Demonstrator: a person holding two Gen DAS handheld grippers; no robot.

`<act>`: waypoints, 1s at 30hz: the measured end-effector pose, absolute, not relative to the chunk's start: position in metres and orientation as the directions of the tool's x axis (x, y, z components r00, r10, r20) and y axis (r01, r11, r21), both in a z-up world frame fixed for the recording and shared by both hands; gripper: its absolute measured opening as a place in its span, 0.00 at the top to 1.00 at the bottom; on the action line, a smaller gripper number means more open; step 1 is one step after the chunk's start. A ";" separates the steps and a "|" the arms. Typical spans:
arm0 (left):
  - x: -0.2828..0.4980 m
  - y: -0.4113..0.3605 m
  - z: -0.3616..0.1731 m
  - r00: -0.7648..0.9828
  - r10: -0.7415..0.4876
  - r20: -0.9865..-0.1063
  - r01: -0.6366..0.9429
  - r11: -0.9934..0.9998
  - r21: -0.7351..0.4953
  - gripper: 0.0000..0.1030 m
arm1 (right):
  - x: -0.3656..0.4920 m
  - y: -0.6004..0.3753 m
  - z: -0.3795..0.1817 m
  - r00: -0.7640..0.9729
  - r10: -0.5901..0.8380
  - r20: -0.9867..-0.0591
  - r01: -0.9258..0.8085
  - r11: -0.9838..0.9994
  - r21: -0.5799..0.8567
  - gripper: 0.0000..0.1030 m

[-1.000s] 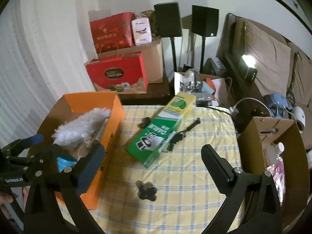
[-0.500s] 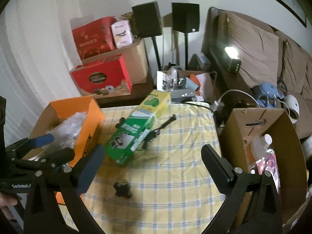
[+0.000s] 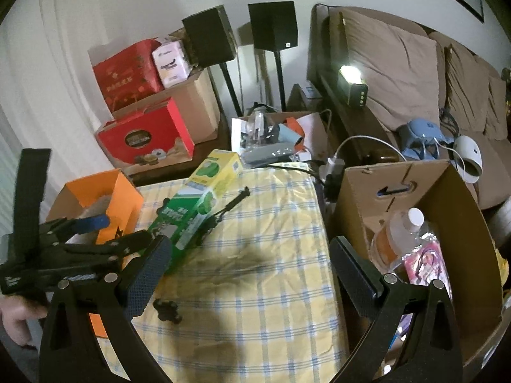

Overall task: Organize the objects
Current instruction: 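Withdraw both tools from the box toward the green DARLIE box, then grasp the green DARLIE toothpaste box with the left tool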

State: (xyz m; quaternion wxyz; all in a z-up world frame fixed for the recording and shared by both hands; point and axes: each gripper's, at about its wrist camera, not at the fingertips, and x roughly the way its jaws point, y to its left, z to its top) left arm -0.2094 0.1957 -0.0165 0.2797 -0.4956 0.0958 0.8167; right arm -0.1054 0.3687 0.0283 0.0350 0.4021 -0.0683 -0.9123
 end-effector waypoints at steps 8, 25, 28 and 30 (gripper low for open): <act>-0.225 0.229 -0.052 -0.326 0.278 -0.903 -0.575 -0.817 -0.044 0.23 | -0.109 0.387 0.023 -0.681 -0.132 -0.720 -0.007 -0.982 0.187 0.02; -0.250 0.251 -0.080 -0.339 0.158 -0.927 -0.563 -0.824 0.065 0.25 | -0.119 0.379 -0.004 -0.643 -0.167 -0.748 0.038 -0.982 0.187 0.02; -0.255 0.249 -0.079 -0.333 0.177 -0.926 -0.550 -0.834 0.038 0.24 | -0.119 0.379 -0.006 -0.640 -0.167 -0.750 0.040 -0.982 0.184 0.02; -0.257 0.250 -0.082 -0.317 0.185 -0.930 -0.556 -0.830 0.024 0.21 | -0.119 0.379 -0.006 -0.642 -0.167 -0.748 0.042 -0.982 0.183 0.02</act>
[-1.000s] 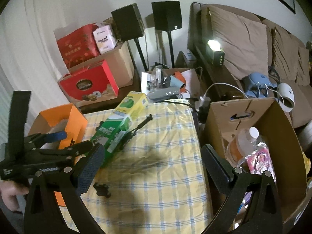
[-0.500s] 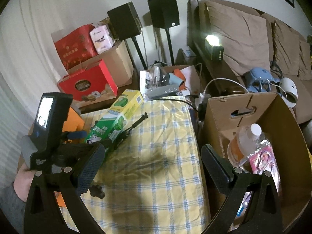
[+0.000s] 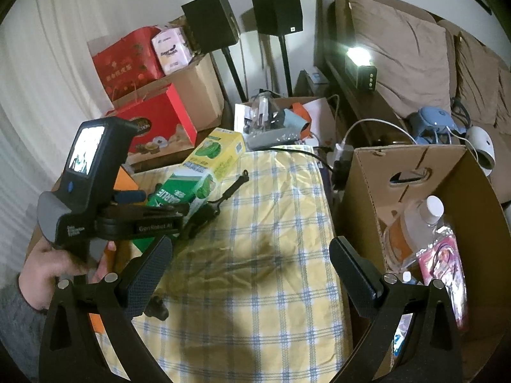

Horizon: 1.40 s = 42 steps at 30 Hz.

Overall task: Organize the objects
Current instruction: 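Grasp the green DARLIE toothpaste box with the left tool, then grasp the black cord with the right tool while the left tool holds the toothpaste box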

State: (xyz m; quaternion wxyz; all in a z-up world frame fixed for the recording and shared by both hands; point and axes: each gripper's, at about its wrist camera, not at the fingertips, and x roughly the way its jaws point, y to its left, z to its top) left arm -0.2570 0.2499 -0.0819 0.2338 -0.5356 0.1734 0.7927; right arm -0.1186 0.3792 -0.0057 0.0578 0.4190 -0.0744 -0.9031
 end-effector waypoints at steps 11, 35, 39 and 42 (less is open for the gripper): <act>-0.258 0.247 -0.097 -0.267 0.193 -0.944 -0.546 -0.837 -0.017 0.44 | -0.122 0.386 -0.011 -0.625 -0.178 -0.760 0.027 -0.978 0.207 0.03; -0.249 0.178 -0.015 -0.328 0.450 -0.830 -0.496 -0.830 -0.254 0.48 | -0.221 0.358 -0.047 -0.548 -0.171 -0.819 -0.032 -0.974 0.225 0.48; -0.247 0.173 -0.008 -0.342 0.462 -0.818 -0.501 -0.827 -0.257 0.48 | -0.241 0.348 -0.058 -0.533 -0.158 -0.831 -0.056 -0.974 0.221 0.48; -0.248 0.168 -0.004 -0.357 0.466 -0.810 -0.499 -0.828 -0.256 0.48 | -0.254 0.346 -0.071 -0.510 -0.145 -0.848 -0.085 -0.973 0.217 0.57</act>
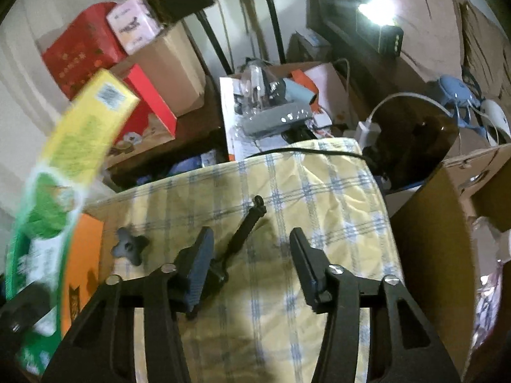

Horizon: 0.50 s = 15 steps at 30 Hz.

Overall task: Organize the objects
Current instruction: 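Grasp the black cord with the right tool while the left tool holds the toothpaste box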

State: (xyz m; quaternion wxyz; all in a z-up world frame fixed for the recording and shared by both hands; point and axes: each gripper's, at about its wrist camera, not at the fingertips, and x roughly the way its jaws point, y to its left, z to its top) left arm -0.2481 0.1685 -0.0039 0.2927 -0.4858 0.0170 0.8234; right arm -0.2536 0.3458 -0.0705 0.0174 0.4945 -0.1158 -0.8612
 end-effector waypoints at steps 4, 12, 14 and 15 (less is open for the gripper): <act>-0.250 0.164 -0.001 -0.357 0.476 -0.803 -0.498 -0.825 -0.267 0.48 | -0.265 0.343 -0.084 -0.484 -0.157 -0.861 -0.097 -0.968 0.231 0.65; -0.254 0.160 -0.001 -0.353 0.493 -0.795 -0.494 -0.820 -0.290 0.48 | -0.278 0.330 -0.101 -0.467 -0.092 -0.880 -0.085 -0.985 0.148 0.83; -0.253 0.160 -0.001 -0.352 0.492 -0.796 -0.493 -0.821 -0.289 0.48 | -0.277 0.327 -0.101 -0.470 -0.074 -0.880 -0.079 -0.989 0.126 0.90; -0.253 0.159 -0.001 -0.353 0.490 -0.797 -0.491 -0.822 -0.288 0.48 | -0.277 0.327 -0.102 -0.472 -0.078 -0.878 -0.073 -0.989 0.127 0.92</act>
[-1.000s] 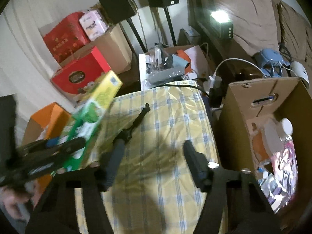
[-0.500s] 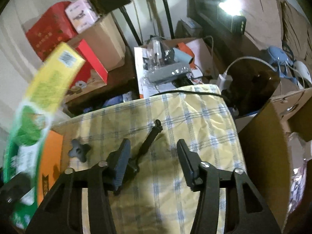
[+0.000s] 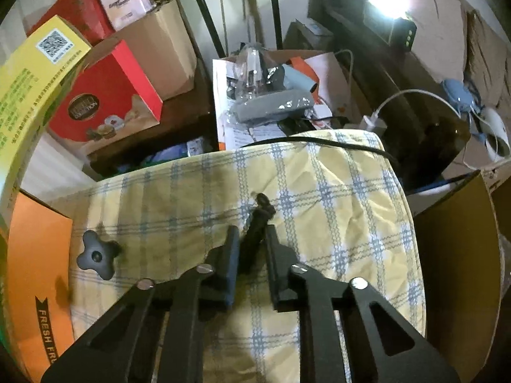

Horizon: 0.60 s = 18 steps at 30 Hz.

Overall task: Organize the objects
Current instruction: 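Grasp the black cord with the right tool while the left tool holds the toothpaste box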

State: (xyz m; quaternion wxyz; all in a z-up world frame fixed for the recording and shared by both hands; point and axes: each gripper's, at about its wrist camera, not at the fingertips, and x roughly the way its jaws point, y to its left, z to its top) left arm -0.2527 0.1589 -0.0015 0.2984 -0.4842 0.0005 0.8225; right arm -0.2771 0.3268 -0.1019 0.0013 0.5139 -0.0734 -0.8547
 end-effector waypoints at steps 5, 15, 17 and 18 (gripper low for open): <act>-0.250 0.156 -0.001 -0.358 0.482 -0.800 -0.487 -0.827 -0.281 0.48 | -0.266 0.326 -0.094 -0.496 -0.093 -0.864 -0.046 -0.990 0.133 0.92; -0.237 0.147 0.008 -0.391 0.456 -0.799 -0.468 -0.846 -0.254 0.48 | -0.218 0.312 -0.015 -0.634 -0.133 -0.761 0.043 -0.990 0.136 0.92; -0.233 0.145 0.012 -0.399 0.449 -0.799 -0.463 -0.851 -0.247 0.48 | -0.208 0.305 0.002 -0.670 -0.110 -0.734 0.053 -0.993 0.101 0.92; -0.233 0.143 0.014 -0.407 0.444 -0.798 -0.461 -0.854 -0.240 0.48 | -0.202 0.301 0.010 -0.688 -0.107 -0.718 0.060 -0.994 0.091 0.92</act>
